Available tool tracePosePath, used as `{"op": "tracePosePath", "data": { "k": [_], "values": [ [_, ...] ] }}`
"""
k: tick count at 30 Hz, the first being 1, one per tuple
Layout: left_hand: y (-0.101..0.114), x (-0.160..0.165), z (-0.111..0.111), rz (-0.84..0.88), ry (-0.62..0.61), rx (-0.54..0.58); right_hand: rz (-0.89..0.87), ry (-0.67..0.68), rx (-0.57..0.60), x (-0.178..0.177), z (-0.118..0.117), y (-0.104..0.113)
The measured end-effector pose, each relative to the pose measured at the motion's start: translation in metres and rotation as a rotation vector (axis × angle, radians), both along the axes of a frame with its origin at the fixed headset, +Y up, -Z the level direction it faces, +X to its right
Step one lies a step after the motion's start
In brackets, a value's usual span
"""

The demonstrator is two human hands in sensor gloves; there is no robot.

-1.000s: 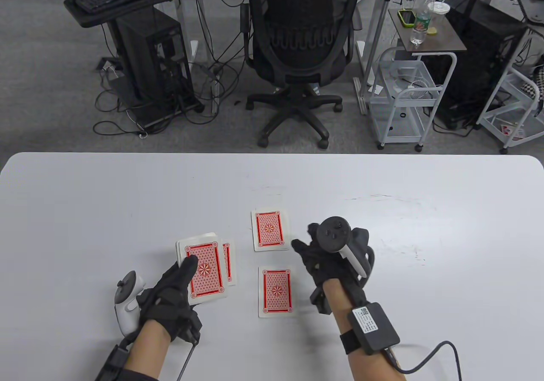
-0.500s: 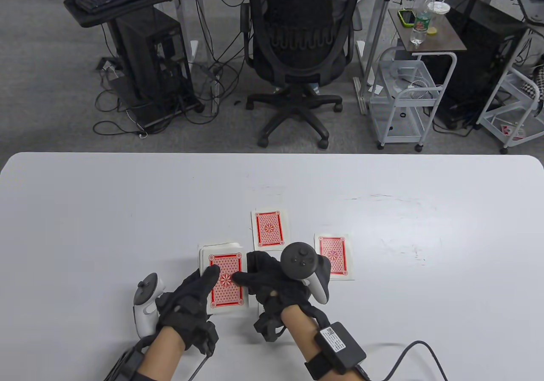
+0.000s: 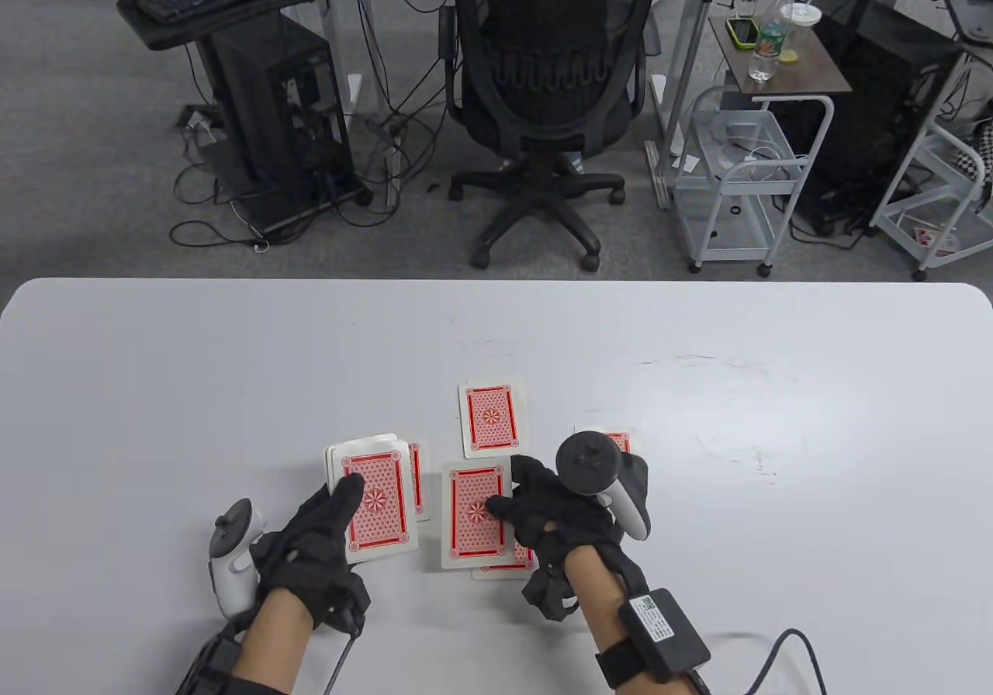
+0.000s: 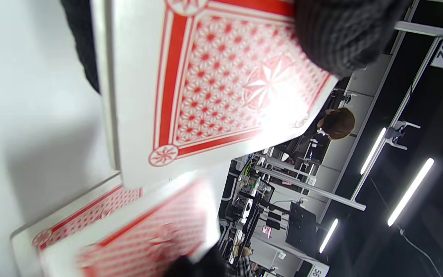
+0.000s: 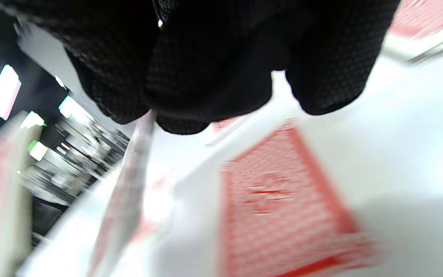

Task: Four-player card dealing with fan arrangement

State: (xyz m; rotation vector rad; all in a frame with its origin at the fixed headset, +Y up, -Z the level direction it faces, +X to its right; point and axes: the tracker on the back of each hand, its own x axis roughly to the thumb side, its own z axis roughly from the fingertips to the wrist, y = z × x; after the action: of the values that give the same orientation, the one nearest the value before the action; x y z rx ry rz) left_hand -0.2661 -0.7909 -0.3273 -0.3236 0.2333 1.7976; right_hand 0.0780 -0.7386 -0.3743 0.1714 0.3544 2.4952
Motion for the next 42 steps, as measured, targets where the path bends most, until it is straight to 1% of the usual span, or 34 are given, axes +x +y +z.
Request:
{"op": "tracePosePath", "data": {
  "k": [1, 4, 7, 9, 10, 12, 15, 16, 18, 19, 20, 23, 24, 26, 27, 28, 29, 31, 33, 38, 42],
  "values": [
    [0.000, -0.001, 0.000, -0.004, 0.002, -0.001, 0.076, -0.003, -0.003, -0.002, 0.000, -0.002],
    [-0.001, 0.000, 0.000, -0.013, -0.002, -0.001, 0.353, -0.025, 0.042, -0.011, 0.000, -0.009],
    [0.000, 0.003, -0.001, -0.022, -0.014, 0.009, 0.574, -0.031, 0.064, -0.021, 0.000, -0.017],
    [0.000, 0.004, -0.001, -0.025, -0.019, 0.010, 0.640, -0.024, 0.048, -0.024, 0.001, -0.020],
    [0.000, 0.004, -0.001, -0.027, -0.020, 0.010, 0.629, -0.023, 0.054, -0.024, 0.001, -0.019],
    [0.000, 0.005, -0.001, -0.027, -0.022, 0.011, 0.570, -0.015, 0.062, -0.024, 0.002, -0.012],
    [0.002, 0.009, -0.001, -0.019, -0.031, 0.023, 0.373, -0.013, 0.099, -0.022, 0.005, 0.003],
    [0.003, 0.012, 0.000, -0.014, -0.038, 0.030, 0.290, -0.017, 0.123, -0.023, 0.007, 0.008],
    [0.004, 0.018, 0.001, -0.012, -0.051, 0.037, 0.184, -0.017, 0.199, -0.027, 0.014, 0.016],
    [0.005, 0.022, 0.002, -0.010, -0.061, 0.039, 0.126, 0.013, 0.239, -0.030, 0.017, 0.020],
    [0.005, 0.025, 0.003, -0.006, -0.073, 0.039, 0.068, 0.047, 0.255, -0.033, 0.019, 0.021],
    [0.007, 0.036, 0.006, -0.006, -0.111, 0.046, -0.247, 0.109, 0.223, -0.045, 0.024, 0.017],
    [0.007, 0.038, 0.006, -0.012, -0.117, 0.049, -0.294, 0.113, 0.205, -0.048, 0.025, 0.015],
    [0.007, 0.043, 0.007, -0.031, -0.135, 0.053, -0.333, 0.088, 0.149, -0.054, 0.028, 0.013],
    [0.007, 0.044, 0.008, -0.024, -0.132, 0.055, -0.326, 0.073, 0.145, -0.054, 0.029, 0.012],
    [0.007, 0.045, 0.008, -0.008, -0.130, 0.050, -0.325, 0.060, 0.174, -0.053, 0.028, 0.012],
    [0.007, 0.045, 0.009, -0.014, -0.136, 0.048, -0.337, 0.055, 0.176, -0.052, 0.027, 0.011],
    [0.006, 0.044, 0.008, -0.017, -0.142, 0.046, -0.370, 0.048, 0.125, -0.048, 0.025, 0.010],
    [0.005, 0.043, 0.008, 0.002, -0.161, 0.034, -0.410, 0.035, 0.109, -0.045, 0.024, 0.008],
    [0.006, 0.034, 0.005, 0.031, -0.136, 0.033, -0.530, 0.026, 0.055, -0.042, 0.016, 0.003],
    [0.005, 0.015, 0.000, 0.040, -0.053, 0.018, -0.542, -0.012, 0.053, -0.048, 0.004, 0.005]
  ]
}}
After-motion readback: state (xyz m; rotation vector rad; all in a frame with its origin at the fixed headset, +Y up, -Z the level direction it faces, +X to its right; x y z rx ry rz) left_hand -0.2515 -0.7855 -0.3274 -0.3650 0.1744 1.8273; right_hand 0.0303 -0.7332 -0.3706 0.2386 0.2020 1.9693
